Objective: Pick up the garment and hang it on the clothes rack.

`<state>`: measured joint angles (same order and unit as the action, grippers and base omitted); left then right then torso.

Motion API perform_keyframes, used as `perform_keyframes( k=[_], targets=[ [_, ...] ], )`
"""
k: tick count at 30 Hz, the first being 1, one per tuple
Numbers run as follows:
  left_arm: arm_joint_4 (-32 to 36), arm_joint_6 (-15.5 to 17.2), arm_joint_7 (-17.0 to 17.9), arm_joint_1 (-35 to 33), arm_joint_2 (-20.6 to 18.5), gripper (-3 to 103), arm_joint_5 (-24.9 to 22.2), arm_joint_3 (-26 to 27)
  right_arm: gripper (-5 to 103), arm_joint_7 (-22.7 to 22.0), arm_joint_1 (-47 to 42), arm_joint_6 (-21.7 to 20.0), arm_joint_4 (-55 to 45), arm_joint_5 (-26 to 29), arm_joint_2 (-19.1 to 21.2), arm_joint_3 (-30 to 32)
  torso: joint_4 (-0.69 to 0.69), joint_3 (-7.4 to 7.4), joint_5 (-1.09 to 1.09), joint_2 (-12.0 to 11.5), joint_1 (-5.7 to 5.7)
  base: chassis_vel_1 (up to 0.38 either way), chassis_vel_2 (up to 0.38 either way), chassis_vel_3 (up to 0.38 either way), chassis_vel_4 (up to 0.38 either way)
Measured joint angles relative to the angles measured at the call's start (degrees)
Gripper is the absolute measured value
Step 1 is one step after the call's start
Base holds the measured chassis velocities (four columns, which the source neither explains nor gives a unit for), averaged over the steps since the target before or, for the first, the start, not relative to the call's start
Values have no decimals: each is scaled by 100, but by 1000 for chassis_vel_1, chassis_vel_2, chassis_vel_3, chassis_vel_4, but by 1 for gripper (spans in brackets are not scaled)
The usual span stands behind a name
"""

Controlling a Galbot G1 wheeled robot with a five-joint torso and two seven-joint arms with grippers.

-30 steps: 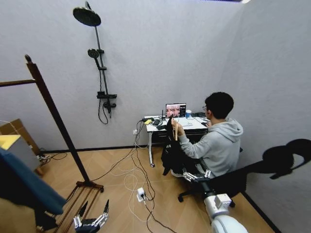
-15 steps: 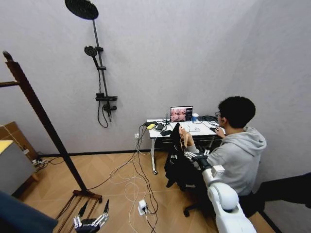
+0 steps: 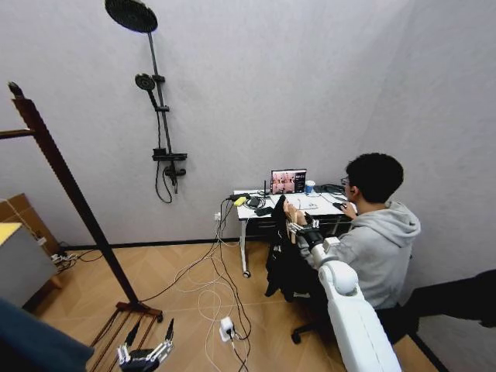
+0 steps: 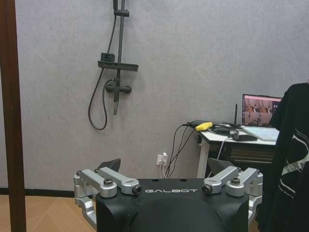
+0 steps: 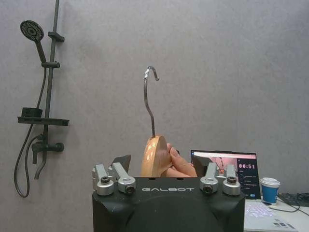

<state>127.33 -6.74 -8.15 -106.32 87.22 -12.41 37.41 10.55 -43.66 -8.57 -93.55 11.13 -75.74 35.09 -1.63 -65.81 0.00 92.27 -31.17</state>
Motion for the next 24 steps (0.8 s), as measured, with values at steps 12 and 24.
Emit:
perform_keyframes(
  k=[12,24],
  targets=[
    [0,0,0,0,0,100,0,-1,28,-12,-13,-89,4,-31,-55,-116,-1,0,0,0,2,0,0,0,0],
    [0,0,0,0,0,100,0,0,10,-18,-148,-139,-262,-22,0,-148,2,1,0,1,2,34,33,34,41]
  ],
)
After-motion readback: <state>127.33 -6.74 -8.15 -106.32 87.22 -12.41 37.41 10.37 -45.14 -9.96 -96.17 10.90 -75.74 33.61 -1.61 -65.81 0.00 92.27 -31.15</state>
